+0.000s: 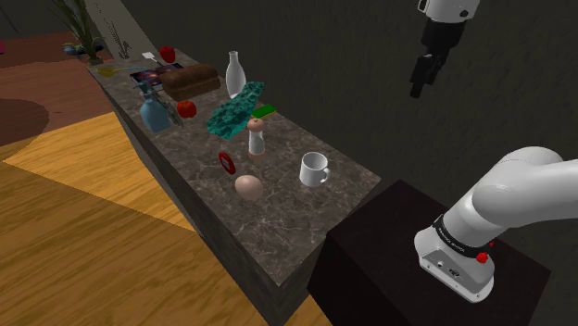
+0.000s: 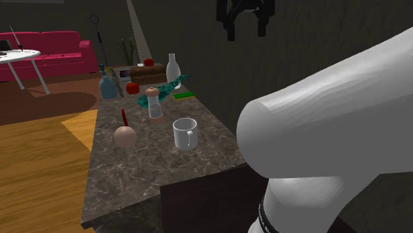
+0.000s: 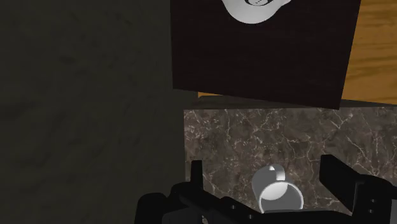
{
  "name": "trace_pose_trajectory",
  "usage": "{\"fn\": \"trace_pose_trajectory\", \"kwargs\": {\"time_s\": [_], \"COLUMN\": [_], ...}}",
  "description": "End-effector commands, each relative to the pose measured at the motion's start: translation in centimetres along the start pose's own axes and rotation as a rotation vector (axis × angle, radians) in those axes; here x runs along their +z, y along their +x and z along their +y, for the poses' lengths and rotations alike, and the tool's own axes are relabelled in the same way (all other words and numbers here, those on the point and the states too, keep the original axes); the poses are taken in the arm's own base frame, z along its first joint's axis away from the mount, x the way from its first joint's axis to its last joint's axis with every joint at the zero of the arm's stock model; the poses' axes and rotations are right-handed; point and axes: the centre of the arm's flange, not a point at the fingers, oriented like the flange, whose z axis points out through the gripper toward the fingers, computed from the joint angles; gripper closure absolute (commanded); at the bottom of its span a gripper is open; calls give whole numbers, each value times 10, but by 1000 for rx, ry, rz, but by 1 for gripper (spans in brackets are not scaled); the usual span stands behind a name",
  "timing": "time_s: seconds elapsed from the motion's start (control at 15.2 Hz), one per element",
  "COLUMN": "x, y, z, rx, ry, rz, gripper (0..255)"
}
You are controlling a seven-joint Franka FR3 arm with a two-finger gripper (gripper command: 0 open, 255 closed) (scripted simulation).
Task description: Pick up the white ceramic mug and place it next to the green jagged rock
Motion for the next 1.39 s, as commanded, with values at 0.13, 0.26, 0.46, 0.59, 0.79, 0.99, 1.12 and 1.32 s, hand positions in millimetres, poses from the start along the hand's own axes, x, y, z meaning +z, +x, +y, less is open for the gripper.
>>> {"fn": "trace_pose_trajectory", "kwargs": {"time_s": [0.13,0.26,0.46,0.59,0.79,0.99,1.12,1.32], "x": [20,41,71,91,122,152,172,202], "y": [16,31,55,71,95,119,134,158], "z": [-4,-9,-16,-20,-28,-35,-40,-48], "rx": [-1,-1,-3,-3,-4,-6,-6,-7], "ry": [5,9,16,20,27,34,39,45], "rz": [2,4,6,8,11,13,15,18], "gripper": [0,0,0,0,0,0,0,0]}}
